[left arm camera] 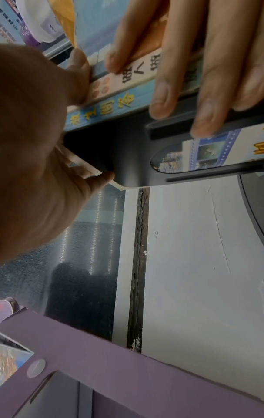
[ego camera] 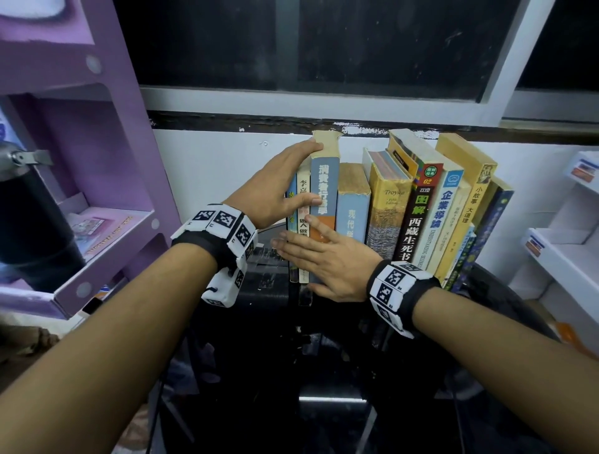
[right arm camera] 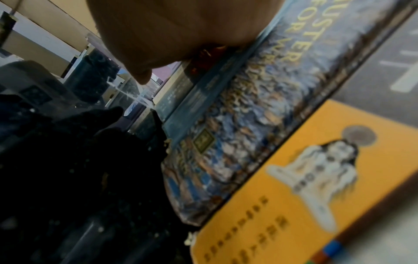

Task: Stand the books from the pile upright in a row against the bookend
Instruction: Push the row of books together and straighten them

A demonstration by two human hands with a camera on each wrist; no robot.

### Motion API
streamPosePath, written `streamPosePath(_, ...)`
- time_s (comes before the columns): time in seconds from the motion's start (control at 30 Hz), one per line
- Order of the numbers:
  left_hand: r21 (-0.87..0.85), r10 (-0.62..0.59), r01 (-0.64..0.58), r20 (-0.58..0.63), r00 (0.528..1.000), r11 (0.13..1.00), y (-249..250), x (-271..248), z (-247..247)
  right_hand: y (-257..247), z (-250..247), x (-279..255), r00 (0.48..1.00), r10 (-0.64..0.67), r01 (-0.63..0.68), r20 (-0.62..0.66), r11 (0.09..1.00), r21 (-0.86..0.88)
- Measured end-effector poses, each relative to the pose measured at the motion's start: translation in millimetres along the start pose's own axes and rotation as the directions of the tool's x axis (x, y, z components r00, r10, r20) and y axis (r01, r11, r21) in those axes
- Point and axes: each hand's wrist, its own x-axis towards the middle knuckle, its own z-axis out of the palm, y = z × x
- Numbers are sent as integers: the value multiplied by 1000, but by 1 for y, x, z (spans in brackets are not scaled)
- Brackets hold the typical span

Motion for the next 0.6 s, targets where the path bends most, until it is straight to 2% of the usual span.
streamPosePath(0.17, 4, -33, 33, 28, 999, 999, 8, -1, -2, -5, -7, -2, 999, 27, -28, 27, 997, 66)
streamPosePath(0.27, 69, -43, 42, 24, 999, 997, 13, 0, -8, -4, -13, -14, 999, 45, -46, 7, 993, 105)
streamPosePath(0.43, 194, 25, -25, 4, 1000, 981, 36, 13, -17, 5, -21, -44, 997, 71, -73, 26, 992, 100)
streamPosePath(0.53, 266, 70, -82, 55, 996, 961, 54, 27, -14, 9, -21, -57, 996, 81, -85, 41, 991, 107)
streamPosePath(0.6, 342, 49, -88, 123, 991, 936, 59, 33, -10, 9, -18, -63, 995, 82, -87, 48, 990, 110)
